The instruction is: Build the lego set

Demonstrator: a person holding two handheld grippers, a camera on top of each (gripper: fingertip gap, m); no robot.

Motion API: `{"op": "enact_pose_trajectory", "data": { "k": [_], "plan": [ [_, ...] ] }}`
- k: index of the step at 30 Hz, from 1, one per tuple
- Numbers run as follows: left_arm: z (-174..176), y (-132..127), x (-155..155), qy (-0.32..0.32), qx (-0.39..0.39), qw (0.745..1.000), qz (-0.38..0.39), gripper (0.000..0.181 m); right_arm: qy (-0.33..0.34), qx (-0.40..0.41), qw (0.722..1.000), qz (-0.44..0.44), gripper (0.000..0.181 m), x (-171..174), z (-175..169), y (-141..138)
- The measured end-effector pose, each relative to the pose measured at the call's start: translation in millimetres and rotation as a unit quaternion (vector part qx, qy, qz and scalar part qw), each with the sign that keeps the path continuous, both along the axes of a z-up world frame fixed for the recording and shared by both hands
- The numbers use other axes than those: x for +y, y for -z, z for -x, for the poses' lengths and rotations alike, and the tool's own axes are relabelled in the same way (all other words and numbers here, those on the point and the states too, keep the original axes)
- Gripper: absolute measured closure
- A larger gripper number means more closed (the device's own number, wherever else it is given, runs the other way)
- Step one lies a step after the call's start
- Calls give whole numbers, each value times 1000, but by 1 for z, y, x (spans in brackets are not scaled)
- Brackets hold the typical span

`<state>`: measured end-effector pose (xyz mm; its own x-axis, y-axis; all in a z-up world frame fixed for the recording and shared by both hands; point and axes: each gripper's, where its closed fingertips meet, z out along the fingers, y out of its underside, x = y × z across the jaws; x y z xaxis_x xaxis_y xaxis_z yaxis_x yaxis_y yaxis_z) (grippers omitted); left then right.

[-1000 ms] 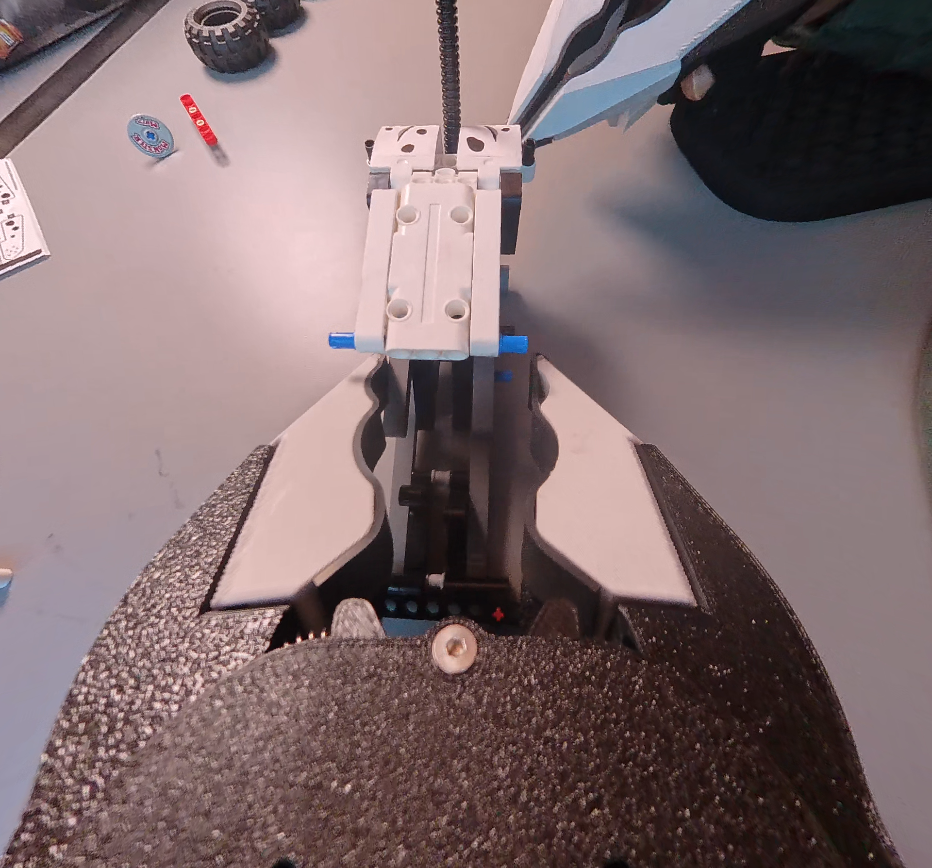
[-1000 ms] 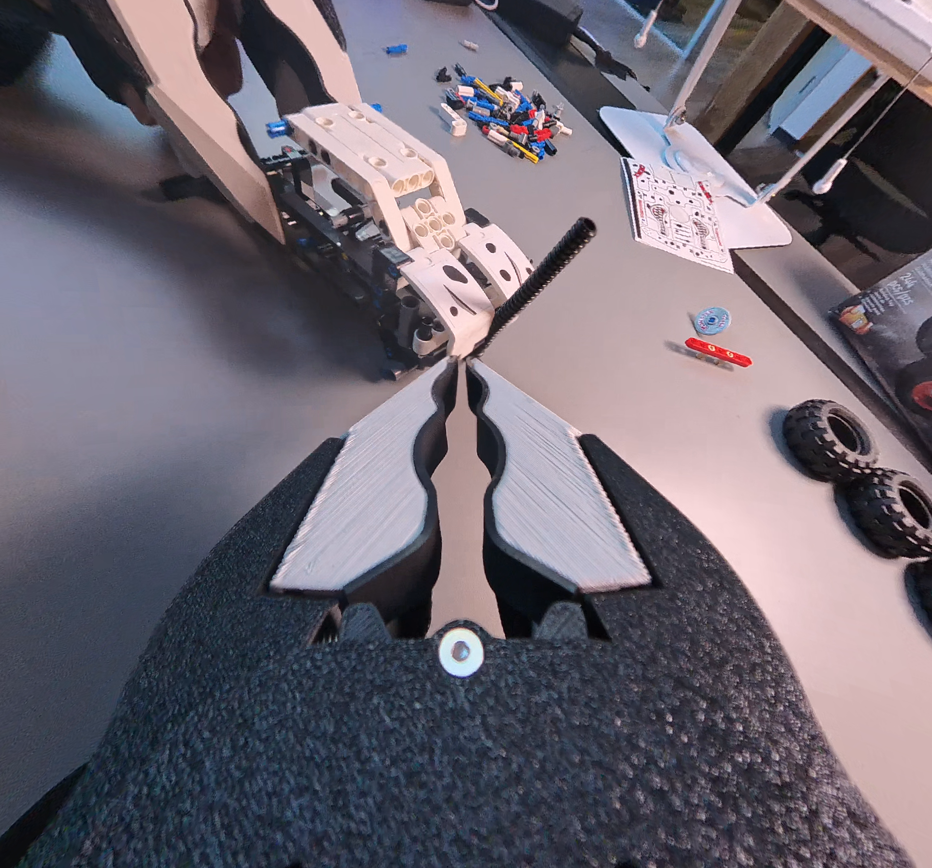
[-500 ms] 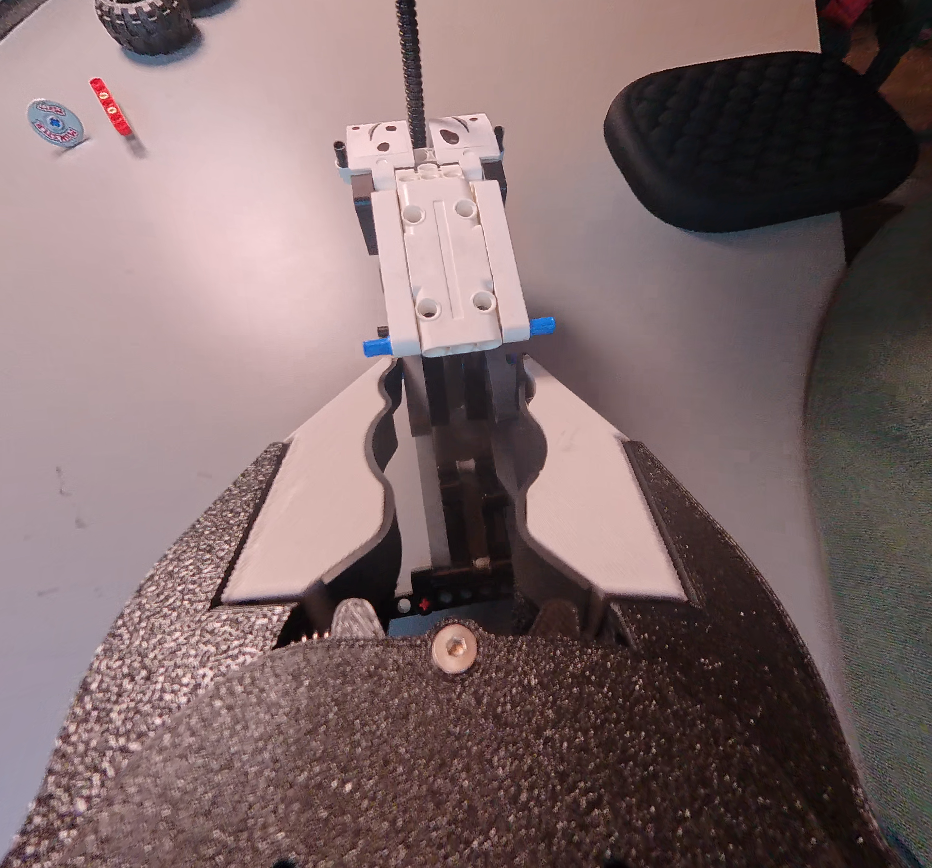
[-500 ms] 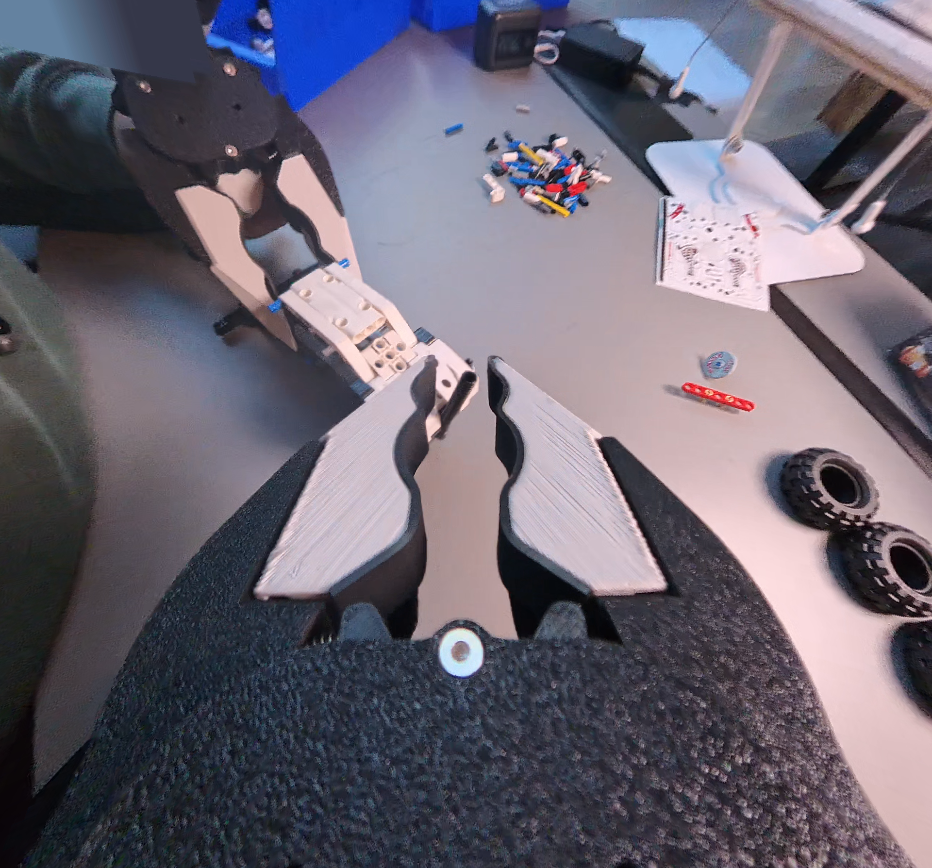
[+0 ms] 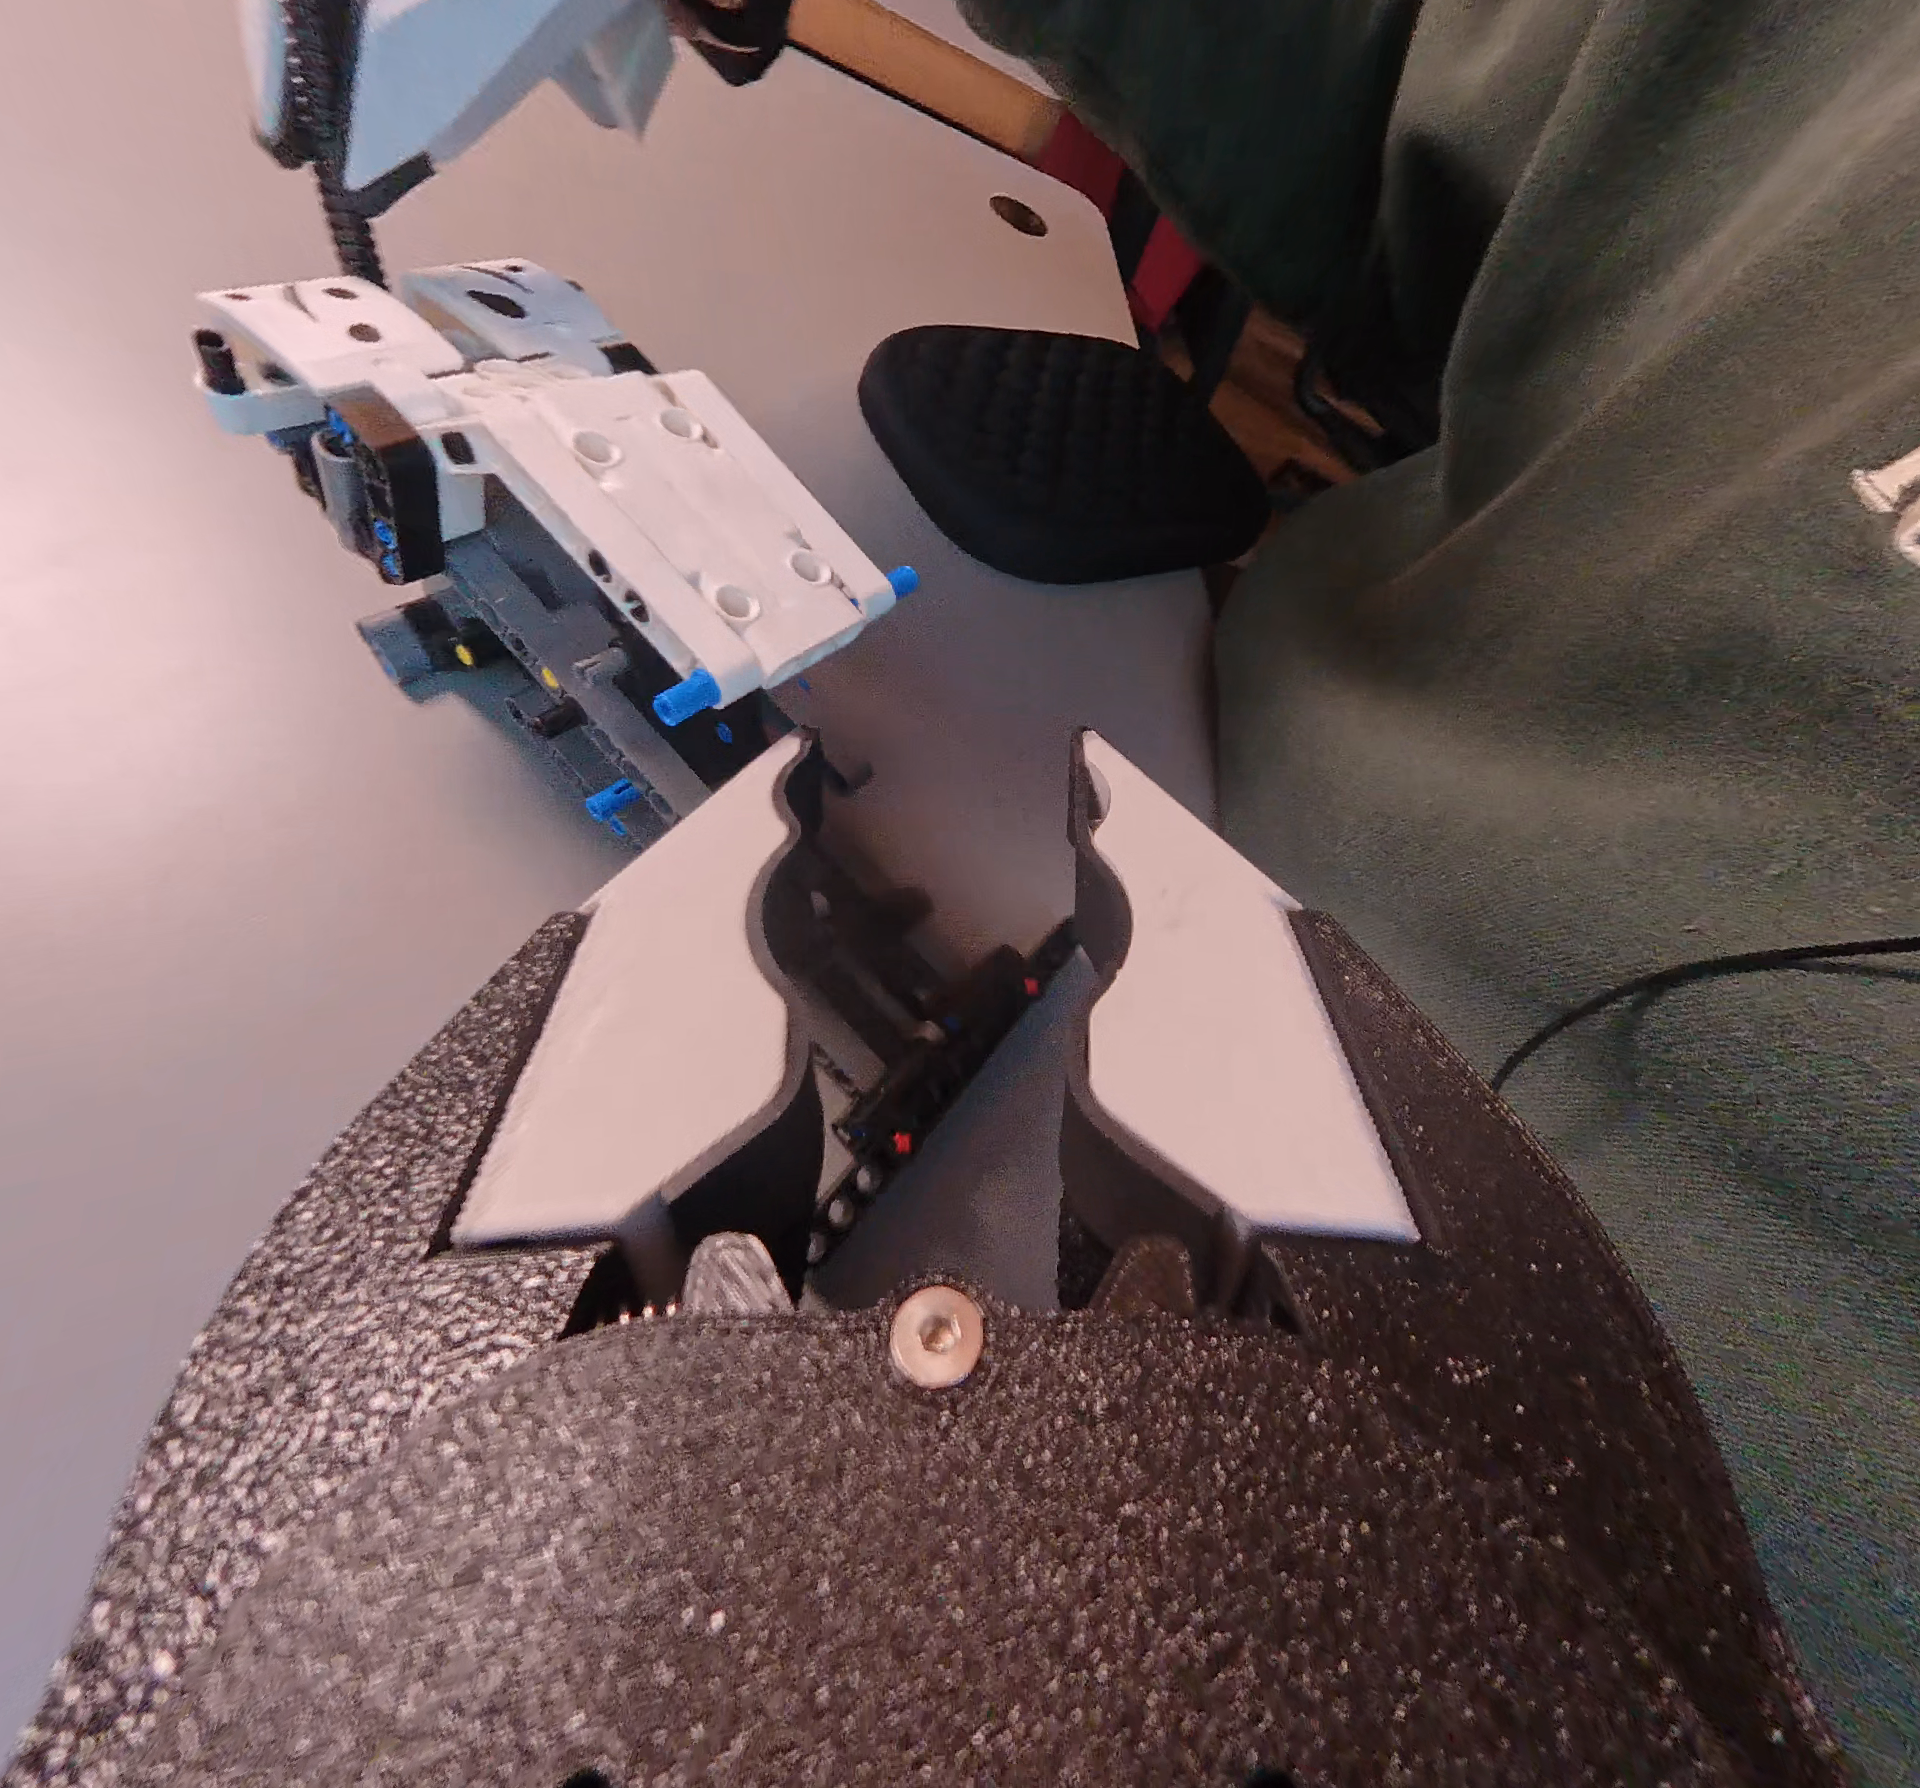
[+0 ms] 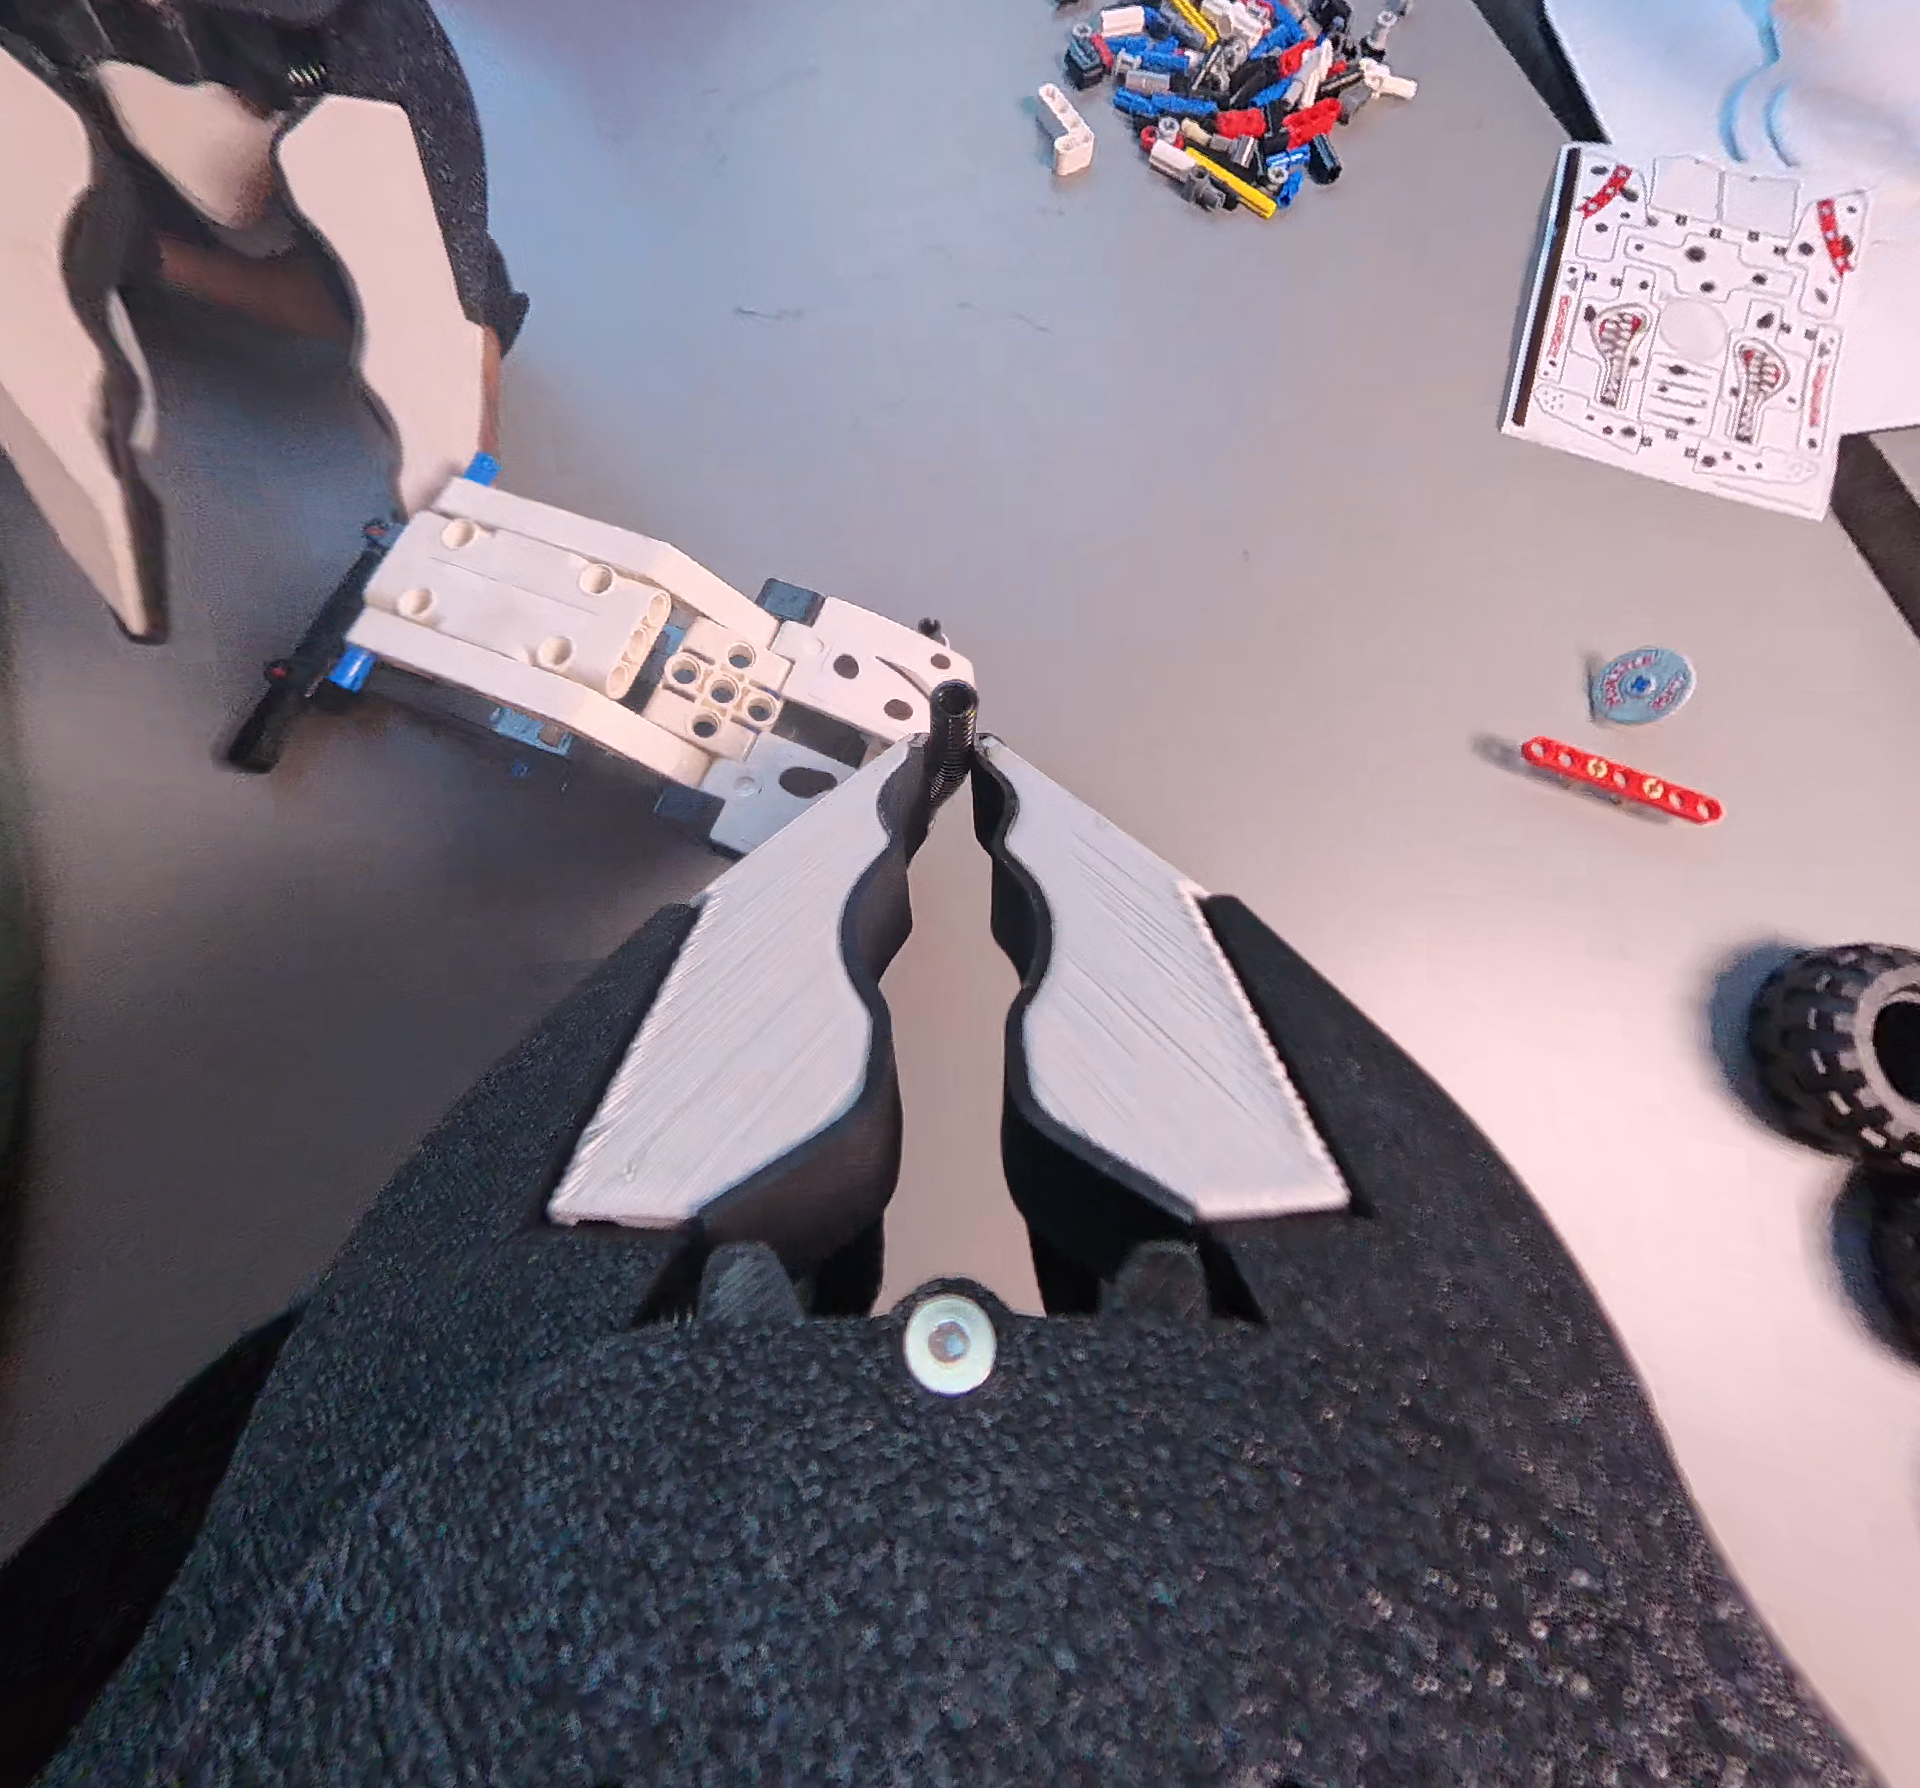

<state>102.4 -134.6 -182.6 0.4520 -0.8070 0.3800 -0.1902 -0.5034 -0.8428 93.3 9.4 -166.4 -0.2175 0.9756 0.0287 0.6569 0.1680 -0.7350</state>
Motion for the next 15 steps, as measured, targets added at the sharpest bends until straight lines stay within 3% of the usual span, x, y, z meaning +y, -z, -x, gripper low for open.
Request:
{"op": "enact_pose_trajectory", "data": {
  "k": [8,15],
  "plan": [
    [30,-10,17,-54,-8,998,-19,138,-95,-9,995,-13,174,18,34,0],
    [52,3,38,-124,19,992,-15,138,-110,5,994,-6,174,12,45,-1]
  ]
}}
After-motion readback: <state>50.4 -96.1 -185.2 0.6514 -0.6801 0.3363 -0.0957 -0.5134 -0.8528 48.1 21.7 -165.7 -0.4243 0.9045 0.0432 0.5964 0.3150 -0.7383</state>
